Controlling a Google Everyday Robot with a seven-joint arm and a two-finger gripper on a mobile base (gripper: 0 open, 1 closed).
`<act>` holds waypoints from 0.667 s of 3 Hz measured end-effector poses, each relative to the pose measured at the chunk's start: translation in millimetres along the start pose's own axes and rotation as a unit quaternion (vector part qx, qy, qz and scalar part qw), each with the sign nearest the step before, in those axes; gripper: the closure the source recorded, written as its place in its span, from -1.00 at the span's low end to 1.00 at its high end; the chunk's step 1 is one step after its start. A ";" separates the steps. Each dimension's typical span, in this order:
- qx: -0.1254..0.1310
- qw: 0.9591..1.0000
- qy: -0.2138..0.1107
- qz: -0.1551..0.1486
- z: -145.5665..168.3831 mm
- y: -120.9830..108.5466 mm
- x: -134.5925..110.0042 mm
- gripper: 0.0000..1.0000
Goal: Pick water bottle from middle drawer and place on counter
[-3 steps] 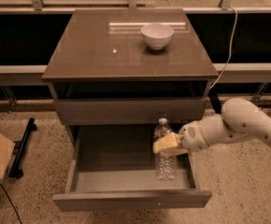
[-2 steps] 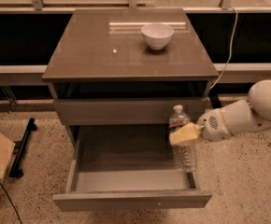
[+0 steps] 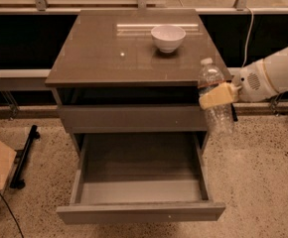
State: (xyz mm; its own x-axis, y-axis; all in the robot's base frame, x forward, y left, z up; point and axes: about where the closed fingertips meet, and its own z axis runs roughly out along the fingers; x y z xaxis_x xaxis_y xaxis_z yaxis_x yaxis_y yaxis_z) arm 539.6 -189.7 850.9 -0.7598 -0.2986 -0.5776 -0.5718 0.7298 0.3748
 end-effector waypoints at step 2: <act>0.041 0.996 -0.044 -0.067 -6.3 -18.2 -120.0 1.00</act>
Offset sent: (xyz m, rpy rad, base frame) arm 0.1808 0.0462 0.1150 -0.0663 -0.2768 0.0351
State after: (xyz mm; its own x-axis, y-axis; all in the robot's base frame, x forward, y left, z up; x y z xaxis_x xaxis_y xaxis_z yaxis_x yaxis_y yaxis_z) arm 639.2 -171.0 917.9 -0.6465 -0.3440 -0.6809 -0.6361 0.7358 0.2323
